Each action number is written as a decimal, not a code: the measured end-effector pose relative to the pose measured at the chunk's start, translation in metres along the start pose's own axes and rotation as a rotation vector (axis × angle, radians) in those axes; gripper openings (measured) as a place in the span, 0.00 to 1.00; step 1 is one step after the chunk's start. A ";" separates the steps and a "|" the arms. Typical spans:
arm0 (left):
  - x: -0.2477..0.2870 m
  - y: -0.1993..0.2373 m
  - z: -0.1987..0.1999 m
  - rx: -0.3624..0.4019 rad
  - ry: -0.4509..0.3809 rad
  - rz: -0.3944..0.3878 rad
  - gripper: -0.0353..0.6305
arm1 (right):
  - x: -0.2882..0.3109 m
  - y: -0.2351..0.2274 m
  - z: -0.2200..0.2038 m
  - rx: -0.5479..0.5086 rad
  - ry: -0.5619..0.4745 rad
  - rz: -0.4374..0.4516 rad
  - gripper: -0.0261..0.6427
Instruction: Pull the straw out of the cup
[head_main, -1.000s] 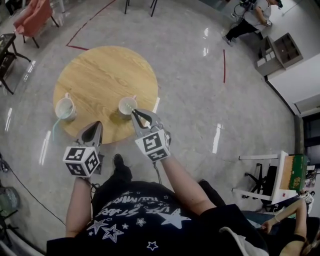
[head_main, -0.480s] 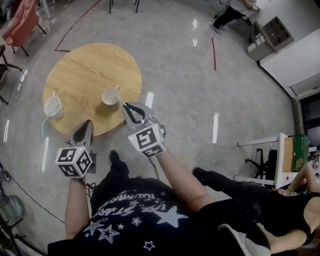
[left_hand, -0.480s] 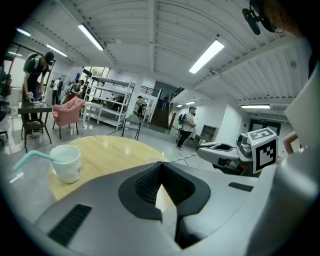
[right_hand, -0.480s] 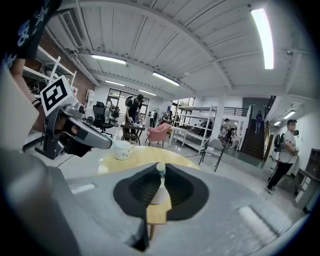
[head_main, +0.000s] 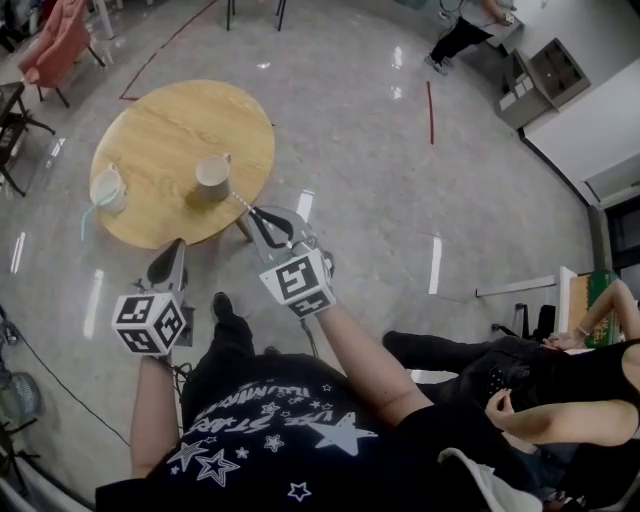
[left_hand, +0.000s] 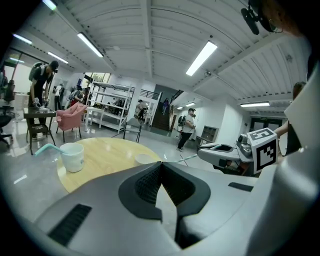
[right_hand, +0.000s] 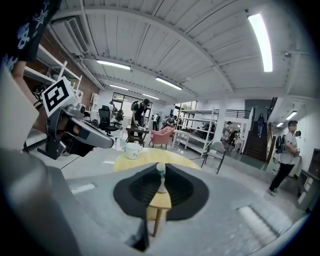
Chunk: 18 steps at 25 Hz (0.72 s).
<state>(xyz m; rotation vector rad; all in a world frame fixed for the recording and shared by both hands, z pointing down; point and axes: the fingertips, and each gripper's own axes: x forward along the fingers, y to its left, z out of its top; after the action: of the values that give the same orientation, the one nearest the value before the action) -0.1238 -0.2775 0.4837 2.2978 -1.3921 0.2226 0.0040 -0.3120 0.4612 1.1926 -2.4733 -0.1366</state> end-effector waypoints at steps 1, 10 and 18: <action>-0.005 -0.006 -0.001 0.000 -0.002 0.005 0.06 | -0.006 0.001 0.000 0.006 -0.007 0.006 0.07; -0.041 -0.045 -0.026 -0.015 -0.010 0.048 0.06 | -0.062 0.014 -0.012 0.000 0.003 0.030 0.07; -0.064 -0.076 -0.042 -0.007 -0.011 0.052 0.06 | -0.094 0.018 -0.024 0.033 -0.007 0.023 0.07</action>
<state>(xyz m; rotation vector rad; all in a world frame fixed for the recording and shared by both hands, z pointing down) -0.0844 -0.1768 0.4767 2.2624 -1.4566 0.2214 0.0527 -0.2262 0.4592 1.1789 -2.5041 -0.0939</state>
